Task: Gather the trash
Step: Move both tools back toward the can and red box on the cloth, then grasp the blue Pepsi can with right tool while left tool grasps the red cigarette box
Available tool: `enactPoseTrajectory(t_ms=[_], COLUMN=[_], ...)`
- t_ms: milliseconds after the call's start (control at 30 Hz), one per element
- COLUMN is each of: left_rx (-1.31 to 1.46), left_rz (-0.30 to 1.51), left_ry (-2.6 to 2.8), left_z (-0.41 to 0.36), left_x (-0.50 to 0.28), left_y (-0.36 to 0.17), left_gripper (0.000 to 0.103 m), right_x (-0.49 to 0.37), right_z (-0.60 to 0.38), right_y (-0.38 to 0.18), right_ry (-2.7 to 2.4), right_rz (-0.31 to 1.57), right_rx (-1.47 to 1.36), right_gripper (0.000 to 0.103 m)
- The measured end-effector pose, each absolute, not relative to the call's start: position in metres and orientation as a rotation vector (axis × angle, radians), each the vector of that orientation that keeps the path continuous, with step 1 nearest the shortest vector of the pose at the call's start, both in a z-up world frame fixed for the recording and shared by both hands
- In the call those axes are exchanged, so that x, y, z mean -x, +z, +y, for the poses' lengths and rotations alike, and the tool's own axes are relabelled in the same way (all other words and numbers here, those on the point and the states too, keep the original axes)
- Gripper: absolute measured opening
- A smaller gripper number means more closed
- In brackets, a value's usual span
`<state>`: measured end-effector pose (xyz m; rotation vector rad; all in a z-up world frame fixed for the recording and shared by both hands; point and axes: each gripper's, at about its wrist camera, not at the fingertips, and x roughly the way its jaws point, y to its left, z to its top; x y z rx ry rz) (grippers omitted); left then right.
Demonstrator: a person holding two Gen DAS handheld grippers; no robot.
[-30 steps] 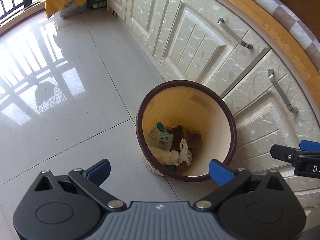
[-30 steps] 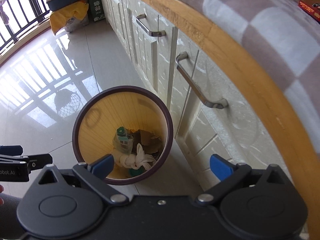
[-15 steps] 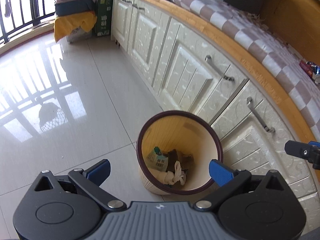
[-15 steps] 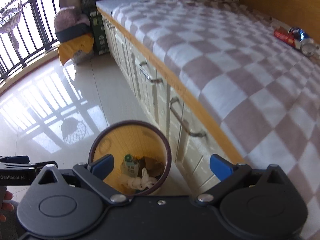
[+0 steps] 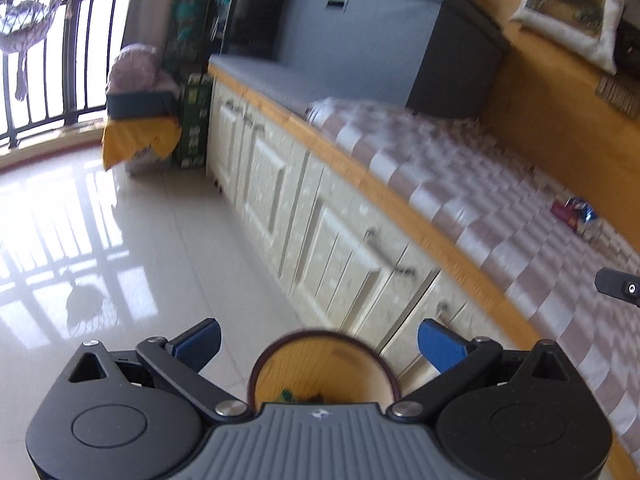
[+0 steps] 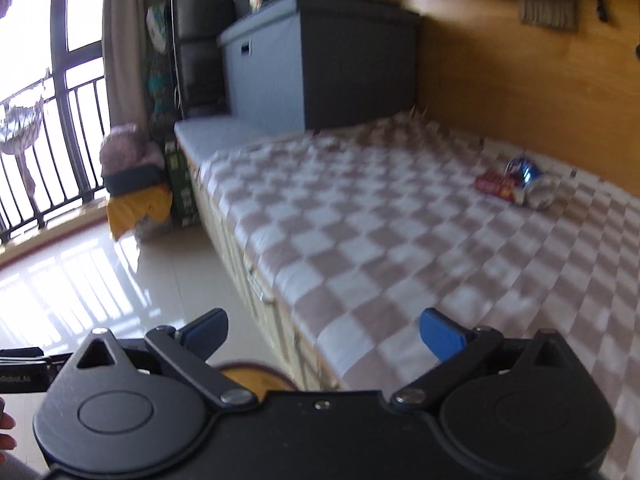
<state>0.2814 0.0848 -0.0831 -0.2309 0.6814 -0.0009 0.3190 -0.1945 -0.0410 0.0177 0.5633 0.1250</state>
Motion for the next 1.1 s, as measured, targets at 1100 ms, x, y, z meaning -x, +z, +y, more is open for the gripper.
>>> enactPoseTrajectory(t_ms=[1100], left_rx=[-0.001], left_rz=[0.422], left_ry=[-0.366], left_z=[-0.163], left_x=[-0.476], left_y=[-0.033], left_gripper=[0.103], right_x=[-0.497], right_z=[-0.406], right_y=[-0.003], right_ry=[-0.21], right_rz=[0.227], right_rx=[0.003], right_gripper=[0.103])
